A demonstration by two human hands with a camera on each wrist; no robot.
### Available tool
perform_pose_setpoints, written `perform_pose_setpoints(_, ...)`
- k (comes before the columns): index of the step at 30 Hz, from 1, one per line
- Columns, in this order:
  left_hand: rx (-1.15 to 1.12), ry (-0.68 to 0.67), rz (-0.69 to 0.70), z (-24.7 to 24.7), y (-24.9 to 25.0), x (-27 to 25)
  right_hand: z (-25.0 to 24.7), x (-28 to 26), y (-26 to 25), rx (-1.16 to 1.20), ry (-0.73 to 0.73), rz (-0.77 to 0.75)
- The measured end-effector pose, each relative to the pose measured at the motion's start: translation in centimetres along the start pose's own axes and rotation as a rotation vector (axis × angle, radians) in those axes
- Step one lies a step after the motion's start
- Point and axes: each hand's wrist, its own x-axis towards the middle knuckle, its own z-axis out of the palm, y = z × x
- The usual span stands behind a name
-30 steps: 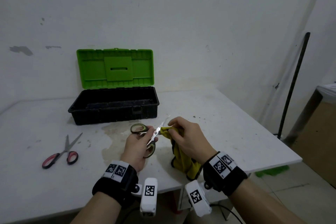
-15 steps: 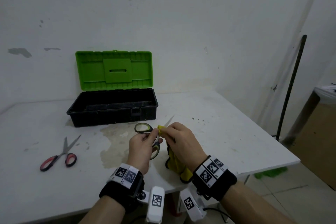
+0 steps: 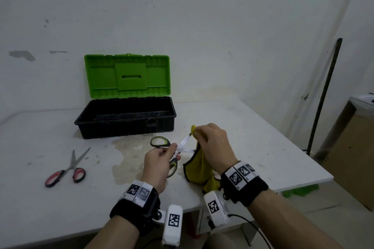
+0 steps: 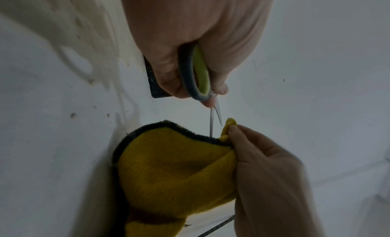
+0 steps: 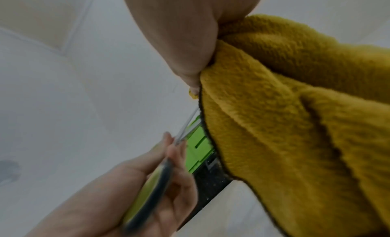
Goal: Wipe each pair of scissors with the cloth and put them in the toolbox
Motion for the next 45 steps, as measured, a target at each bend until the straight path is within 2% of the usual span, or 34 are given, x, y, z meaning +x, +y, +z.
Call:
perform_pose_setpoints(3, 0.0, -0.009, 0.014, 0.2, 0.3, 0.0, 0.7, -2.3, -2.1, 0.004, -0.062, -0.156)
perform_pose_setpoints(5, 0.023, -0.027, 0.036, 0.4, 0.4, -0.2, 1.3, -3.0, -2.7, -0.04, -0.109, -0.178)
perform_pose_setpoints(11, 0.124, -0.045, 0.113, 0.4, 0.3, -0.5, 0.3, -0.7, -1.8, -0.112, -0.103, 0.006)
perform_pose_setpoints(13, 0.155, -0.041, 0.119, 0.2, 0.2, -0.7, -0.3, 0.5, -1.1, -0.133, -0.104, 0.112)
perform_pose_setpoints(15, 0.174, -0.027, 0.115, 0.1, 0.1, -0.7, -0.8, 0.9, -0.7, -0.117, -0.084, 0.152)
perform_pose_setpoints(17, 0.146, -0.008, 0.097, 0.1, 0.1, -0.6, -1.0, 0.1, -1.3, -0.074, -0.084, 0.092)
perform_pose_setpoints(21, 0.07, -0.011, 0.055, 0.3, 0.4, -0.6, 0.3, -2.8, -3.3, -0.09, -0.218, -0.052)
perform_pose_setpoints(24, 0.074, -0.02, 0.049, 0.4, 0.3, -0.7, 0.7, -2.7, -3.0, -0.134, -0.173, -0.036)
perform_pose_setpoints(31, 0.095, -0.015, 0.068, 0.4, 0.6, -1.0, -0.7, 0.4, -0.8, -0.118, -0.036, 0.175)
perform_pose_setpoints(34, 0.084, -0.013, 0.062, 0.4, 0.6, -1.0, -0.6, -0.9, -1.6, -0.081, -0.009, 0.087)
perform_pose_setpoints(36, 0.091, -0.023, 0.065, 0.5, 0.7, -1.1, 0.1, -2.4, -2.8, -0.09, -0.086, -0.016)
perform_pose_setpoints(39, 0.099, -0.036, 0.076, 0.6, 0.8, -1.3, 0.7, -3.1, -3.1, -0.125, -0.134, -0.04)
perform_pose_setpoints(45, 0.155, -0.026, 0.098, 0.2, 0.7, -1.4, -0.6, 0.1, -1.2, -0.105, -0.044, 0.154)
